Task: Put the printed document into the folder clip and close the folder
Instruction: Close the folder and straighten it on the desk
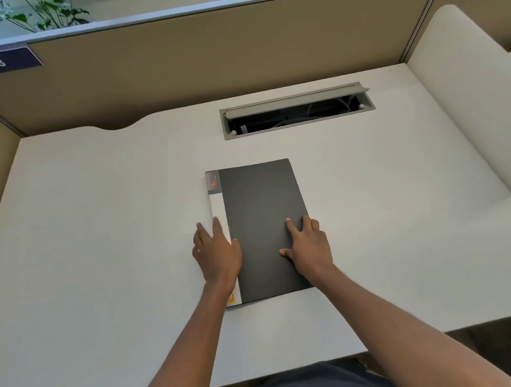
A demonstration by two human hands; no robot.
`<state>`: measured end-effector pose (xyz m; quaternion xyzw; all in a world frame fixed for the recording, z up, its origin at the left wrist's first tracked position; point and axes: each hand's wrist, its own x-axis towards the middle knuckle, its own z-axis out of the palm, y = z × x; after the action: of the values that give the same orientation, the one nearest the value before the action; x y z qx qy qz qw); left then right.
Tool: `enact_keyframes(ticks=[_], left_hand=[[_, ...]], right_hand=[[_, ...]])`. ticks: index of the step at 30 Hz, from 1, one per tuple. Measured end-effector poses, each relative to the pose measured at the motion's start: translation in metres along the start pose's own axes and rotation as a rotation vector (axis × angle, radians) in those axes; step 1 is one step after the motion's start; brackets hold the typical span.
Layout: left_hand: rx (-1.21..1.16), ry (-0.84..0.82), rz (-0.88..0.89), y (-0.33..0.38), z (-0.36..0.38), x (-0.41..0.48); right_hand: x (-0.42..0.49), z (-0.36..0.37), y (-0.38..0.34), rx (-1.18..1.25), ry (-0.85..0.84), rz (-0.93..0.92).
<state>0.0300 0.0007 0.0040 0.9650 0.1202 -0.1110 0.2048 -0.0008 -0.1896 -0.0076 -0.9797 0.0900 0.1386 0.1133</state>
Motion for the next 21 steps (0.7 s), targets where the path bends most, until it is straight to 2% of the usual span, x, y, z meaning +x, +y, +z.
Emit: enact_keyframes(ticks=[9,12,15,18,21], left_hand=[[-0.25,-0.026,-0.207,0.004,0.002,0.005],[-0.439,-0.029,-0.313,0.002,0.001,0.013],[-0.695,-0.048,-0.286,-0.009,-0.001,0.016],[-0.929,-0.143,-0.274,-0.019,-0.004,0.015],[-1.035,-0.205,-0.303,-0.025,-0.004,0.015]], right_hand=[[0.0,0.003,0.003,-0.009,0.017,-0.007],[0.001,0.003,0.006,0.005,0.01,-0.018],[0.003,0.003,0.011,0.036,0.0,-0.022],[0.004,0.002,0.013,0.07,-0.01,-0.023],[0.008,-0.003,0.019,0.292,0.026,0.026]])
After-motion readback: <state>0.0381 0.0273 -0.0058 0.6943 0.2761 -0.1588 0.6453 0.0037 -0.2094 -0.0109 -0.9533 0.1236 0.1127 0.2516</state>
